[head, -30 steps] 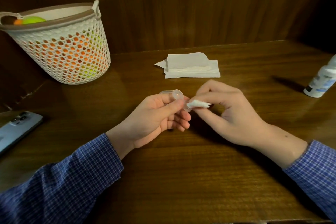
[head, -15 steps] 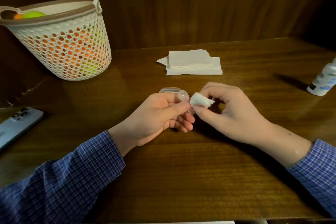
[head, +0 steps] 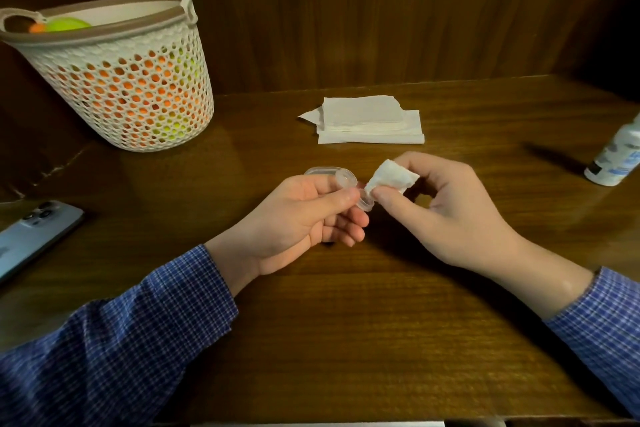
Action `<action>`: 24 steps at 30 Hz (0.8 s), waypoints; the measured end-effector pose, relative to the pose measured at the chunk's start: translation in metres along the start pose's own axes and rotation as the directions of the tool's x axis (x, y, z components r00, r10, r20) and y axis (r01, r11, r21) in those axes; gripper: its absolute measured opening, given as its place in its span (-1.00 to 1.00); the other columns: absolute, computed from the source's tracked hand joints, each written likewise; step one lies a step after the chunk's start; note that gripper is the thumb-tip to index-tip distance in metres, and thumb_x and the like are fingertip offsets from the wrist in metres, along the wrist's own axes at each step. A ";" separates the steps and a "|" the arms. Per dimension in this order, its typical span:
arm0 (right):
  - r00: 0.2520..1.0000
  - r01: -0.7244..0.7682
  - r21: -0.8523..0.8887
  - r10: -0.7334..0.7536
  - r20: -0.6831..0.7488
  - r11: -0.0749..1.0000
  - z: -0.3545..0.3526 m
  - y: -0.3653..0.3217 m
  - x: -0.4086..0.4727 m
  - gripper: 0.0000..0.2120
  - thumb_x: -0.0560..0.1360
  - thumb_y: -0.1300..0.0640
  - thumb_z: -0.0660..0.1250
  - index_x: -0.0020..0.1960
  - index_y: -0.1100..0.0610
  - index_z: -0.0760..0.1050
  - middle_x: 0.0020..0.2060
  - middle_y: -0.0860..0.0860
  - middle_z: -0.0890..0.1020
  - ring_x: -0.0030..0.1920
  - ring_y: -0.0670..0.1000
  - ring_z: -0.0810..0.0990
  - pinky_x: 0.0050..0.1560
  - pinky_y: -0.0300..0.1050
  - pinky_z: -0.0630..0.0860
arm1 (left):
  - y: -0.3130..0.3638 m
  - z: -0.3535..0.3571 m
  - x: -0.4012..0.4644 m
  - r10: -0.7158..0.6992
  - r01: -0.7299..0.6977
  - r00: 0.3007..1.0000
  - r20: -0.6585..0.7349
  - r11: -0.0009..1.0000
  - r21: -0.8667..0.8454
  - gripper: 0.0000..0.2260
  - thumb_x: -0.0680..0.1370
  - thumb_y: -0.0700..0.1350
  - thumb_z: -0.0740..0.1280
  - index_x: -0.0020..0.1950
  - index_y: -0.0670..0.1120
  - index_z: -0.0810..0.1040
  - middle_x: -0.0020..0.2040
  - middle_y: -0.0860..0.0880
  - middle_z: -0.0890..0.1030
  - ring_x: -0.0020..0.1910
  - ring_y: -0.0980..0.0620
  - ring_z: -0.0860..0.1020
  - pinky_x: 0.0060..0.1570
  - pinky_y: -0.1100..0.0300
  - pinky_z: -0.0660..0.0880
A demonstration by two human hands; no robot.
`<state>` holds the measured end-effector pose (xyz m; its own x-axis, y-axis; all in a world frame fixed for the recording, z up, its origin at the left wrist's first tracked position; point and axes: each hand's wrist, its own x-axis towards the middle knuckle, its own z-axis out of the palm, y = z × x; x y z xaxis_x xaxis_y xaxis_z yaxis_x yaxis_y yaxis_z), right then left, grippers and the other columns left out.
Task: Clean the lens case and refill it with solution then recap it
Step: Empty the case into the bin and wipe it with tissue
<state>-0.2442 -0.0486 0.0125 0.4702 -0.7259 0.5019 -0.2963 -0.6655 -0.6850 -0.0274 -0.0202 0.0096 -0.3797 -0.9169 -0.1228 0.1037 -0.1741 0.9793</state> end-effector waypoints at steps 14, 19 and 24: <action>0.971 0.228 -0.073 -0.221 0.087 0.971 -0.006 0.001 -0.004 -0.84 0.51 0.22 0.46 0.07 0.16 0.74 -0.10 0.06 0.67 -0.08 0.04 0.64 -0.11 0.09 0.62 | -0.001 -0.001 -0.002 0.007 -0.006 0.999 0.053 1.000 -0.011 -0.71 0.56 -0.06 0.33 0.17 -0.21 0.63 -0.14 -0.08 0.71 -0.18 0.06 0.68 -0.19 0.25 0.61; 0.968 0.206 -0.020 -0.201 0.149 0.978 -0.007 0.002 -0.005 -0.84 0.55 0.17 0.45 0.10 0.13 0.74 -0.10 0.10 0.63 -0.08 0.12 0.62 -0.08 0.18 0.61 | -0.001 -0.001 -0.002 0.005 -0.005 0.999 0.053 1.000 0.004 -0.67 0.55 -0.09 0.34 0.24 -0.24 0.60 -0.16 -0.09 0.71 -0.20 0.05 0.68 -0.20 0.25 0.61; 0.960 0.184 -0.020 -0.176 0.216 0.983 -0.004 0.005 -0.007 -0.82 0.58 0.10 0.42 0.11 0.08 0.75 -0.13 0.07 0.59 -0.10 0.14 0.59 -0.04 0.23 0.59 | -0.004 -0.001 -0.004 0.020 -0.023 0.998 0.066 0.999 0.045 -0.73 0.56 -0.13 0.33 0.21 -0.19 0.63 -0.18 -0.10 0.69 -0.22 0.03 0.67 -0.22 0.25 0.60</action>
<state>-0.2525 -0.0474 0.0072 0.6832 -0.5429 0.4884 -0.2213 -0.7913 -0.5700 -0.0252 -0.0162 0.0061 -0.4371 -0.8946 -0.0925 0.0709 -0.1367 0.9881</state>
